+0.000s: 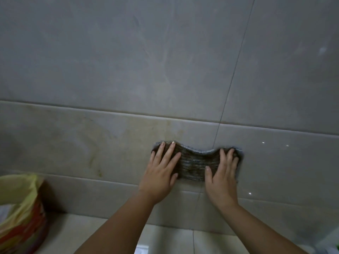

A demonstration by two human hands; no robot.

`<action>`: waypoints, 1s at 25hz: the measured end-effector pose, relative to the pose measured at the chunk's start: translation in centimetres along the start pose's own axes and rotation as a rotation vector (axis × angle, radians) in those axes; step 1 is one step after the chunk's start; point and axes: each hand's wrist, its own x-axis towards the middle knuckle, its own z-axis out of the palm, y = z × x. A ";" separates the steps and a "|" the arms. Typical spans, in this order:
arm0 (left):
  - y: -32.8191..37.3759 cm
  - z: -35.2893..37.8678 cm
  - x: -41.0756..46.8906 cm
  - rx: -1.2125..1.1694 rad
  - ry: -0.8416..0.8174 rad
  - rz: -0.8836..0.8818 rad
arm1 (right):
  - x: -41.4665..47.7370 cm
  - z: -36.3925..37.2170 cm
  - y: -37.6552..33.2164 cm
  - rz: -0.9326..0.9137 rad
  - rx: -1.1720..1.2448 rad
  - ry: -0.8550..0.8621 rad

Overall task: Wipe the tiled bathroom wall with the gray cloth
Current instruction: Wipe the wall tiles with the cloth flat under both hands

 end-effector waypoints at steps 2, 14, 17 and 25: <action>-0.7 -1.0 0.0 -0.050 0.016 -0.062 | 0.2 0.3 -1.1 -0.040 -0.031 -0.006; -2.3 0.3 -0.4 -0.239 0.300 -0.174 | 1.9 4.2 -4.5 -0.145 -0.135 0.255; -2.6 1.0 0.6 -0.212 0.359 -0.177 | 2.1 4.7 -4.7 -0.143 -0.104 0.296; -6.3 -2.7 5.2 -0.139 0.606 -0.156 | 5.5 5.5 -11.0 -0.125 0.079 0.508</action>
